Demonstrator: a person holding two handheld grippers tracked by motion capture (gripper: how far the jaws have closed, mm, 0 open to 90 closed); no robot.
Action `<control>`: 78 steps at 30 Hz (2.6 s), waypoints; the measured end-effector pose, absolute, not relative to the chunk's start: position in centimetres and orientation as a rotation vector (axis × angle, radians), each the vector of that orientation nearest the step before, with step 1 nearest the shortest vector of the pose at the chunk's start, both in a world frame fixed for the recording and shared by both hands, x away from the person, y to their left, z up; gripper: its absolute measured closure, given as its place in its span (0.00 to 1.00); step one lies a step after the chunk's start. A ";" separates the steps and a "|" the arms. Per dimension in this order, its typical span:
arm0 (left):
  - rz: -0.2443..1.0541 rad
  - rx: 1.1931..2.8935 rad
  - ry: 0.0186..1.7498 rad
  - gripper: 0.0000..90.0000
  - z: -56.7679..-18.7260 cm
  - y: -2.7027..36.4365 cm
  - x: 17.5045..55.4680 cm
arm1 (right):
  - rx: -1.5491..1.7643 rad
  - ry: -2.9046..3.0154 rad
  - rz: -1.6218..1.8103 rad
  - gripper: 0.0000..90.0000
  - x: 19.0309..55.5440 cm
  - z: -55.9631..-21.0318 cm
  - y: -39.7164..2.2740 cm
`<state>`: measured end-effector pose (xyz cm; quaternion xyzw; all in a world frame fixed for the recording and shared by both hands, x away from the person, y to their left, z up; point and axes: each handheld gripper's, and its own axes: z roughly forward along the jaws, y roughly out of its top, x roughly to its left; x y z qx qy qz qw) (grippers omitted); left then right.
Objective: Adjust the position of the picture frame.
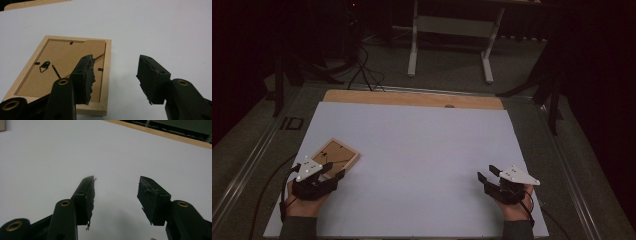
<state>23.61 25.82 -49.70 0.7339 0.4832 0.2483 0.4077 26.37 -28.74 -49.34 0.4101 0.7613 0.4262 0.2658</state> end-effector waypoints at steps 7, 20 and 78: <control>0.623 1.842 1.211 0.52 -49.8 25.9 23.7 | 1.117 2.052 1.156 0.52 26.6 -49.5 -28.9; 0.621 1.834 1.230 0.62 -50.1 26.8 24.6 | 1.127 2.028 1.156 0.51 26.9 -49.7 -29.1; 0.794 1.718 1.640 0.68 -52.1 31.8 27.1 | 1.109 2.034 1.159 0.48 27.0 -49.8 -28.9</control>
